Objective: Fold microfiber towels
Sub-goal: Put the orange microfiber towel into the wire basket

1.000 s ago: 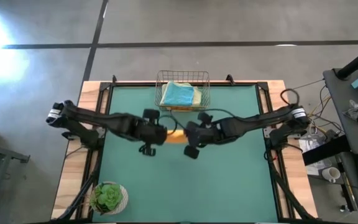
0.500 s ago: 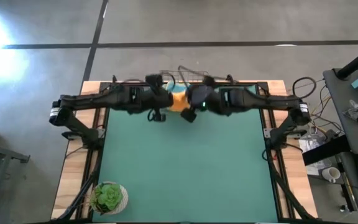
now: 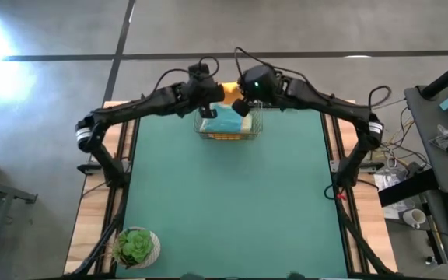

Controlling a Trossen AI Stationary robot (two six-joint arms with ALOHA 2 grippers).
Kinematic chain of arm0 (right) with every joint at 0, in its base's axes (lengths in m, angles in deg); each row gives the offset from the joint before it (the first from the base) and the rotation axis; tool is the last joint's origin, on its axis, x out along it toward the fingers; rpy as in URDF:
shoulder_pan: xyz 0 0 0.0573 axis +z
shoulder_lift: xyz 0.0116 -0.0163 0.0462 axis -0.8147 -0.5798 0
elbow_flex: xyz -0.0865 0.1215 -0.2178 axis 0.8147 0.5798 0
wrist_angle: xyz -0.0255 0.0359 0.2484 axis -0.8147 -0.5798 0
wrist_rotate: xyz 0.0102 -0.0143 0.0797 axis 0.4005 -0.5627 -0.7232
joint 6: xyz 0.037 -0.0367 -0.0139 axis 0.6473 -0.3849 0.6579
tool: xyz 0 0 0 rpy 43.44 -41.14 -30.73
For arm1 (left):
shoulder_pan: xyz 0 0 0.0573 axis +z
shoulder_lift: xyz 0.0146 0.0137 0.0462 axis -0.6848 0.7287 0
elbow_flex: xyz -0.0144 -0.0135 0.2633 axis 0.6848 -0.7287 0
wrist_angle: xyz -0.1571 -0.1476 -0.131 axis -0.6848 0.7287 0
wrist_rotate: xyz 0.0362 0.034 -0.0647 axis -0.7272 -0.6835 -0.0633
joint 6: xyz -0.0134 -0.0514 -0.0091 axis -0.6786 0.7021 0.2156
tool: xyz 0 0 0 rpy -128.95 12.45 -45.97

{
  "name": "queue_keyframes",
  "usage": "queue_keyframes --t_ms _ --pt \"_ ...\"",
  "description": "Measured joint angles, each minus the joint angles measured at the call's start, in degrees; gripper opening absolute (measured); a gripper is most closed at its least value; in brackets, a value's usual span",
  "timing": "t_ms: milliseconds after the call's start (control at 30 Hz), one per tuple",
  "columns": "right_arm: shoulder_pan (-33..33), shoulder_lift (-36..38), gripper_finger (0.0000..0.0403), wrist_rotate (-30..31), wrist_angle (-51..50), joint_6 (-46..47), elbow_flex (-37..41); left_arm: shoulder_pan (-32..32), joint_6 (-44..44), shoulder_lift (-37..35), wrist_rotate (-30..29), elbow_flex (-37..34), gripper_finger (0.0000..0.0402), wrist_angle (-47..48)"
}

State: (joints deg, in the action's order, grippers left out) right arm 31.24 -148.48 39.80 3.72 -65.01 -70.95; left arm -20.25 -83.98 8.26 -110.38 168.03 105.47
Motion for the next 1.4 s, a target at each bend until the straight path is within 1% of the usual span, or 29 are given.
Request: queue_keyframes --t_ms 67,133,233,433,533,600,700,767,900,967,1100,1300,1400 --pt "-2.3 -1.6 0.0009 -3.7 1.4 -0.8 0.4 1.5 -1.2 1.9 0.0 0.0 0.0002 -1.2" --pt "-4.5 -3.6 0.0009 -6.2 1.6 -1.8 0.4 2.7 -1.8 4.0 0.0 0.0 0.0002 -2.5" --pt "-7.2 -6.7 0.0009 -7.5 2.2 -4.1 0.4 4.3 -2.6 7.1 0.1 0.0 0.0002 -3.6" --pt "-10.5 -11.1 0.0009 -9.5 3.3 -8.0 0.3 6.4 -4.9 11.8 -0.4 0.0 0.0002 -5.7" --pt "-11.6 -12.1 0.0009 -14.2 2.7 -7.9 0.2 6.6 -7.2 12.9 -0.7 0.0 0.0002 -5.3" --pt "-12.0 -12.3 0.0009 -18.7 0.4 -6.9 0.2 6.6 -7.3 12.9 -0.8 0.0 0.0002 -2.8" --pt "-12.0 -12.2 0.0009 -21.9 -2.9 -6.2 0.2 6.5 -5.5 12.8 -0.6 0.0 0.0002 0.4" --pt "-11.9 -12.0 0.0009 -24.2 -4.8 -6.2 0.2 6.4 -3.6 12.7 0.8 0.0 0.0002 1.8" --pt "-11.9 -12.1 0.0009 -30.5 -8.4 -4.9 0.2 6.2 1.4 12.6 6.2 0.0 0.0002 5.2" --pt "-11.8 -12.2 0.0009 -31.5 -9.0 -4.6 0.6 6.0 3.4 12.5 8.6 0.0 0.0003 7.3" --pt "-11.6 -12.3 0.0009 -31.5 -9.0 -4.7 1.2 5.4 5.0 12.2 10.2 0.0 0.0023 10.3" --pt "-11.6 -12.3 0.0009 -31.5 -8.9 -4.7 1.2 4.9 5.1 12.1 10.3 1.0 0.0075 13.8" --pt "-11.6 -12.3 0.0009 -31.6 -9.1 -4.7 1.2 4.4 8.0 12.1 10.1 1.9 0.0102 15.8"
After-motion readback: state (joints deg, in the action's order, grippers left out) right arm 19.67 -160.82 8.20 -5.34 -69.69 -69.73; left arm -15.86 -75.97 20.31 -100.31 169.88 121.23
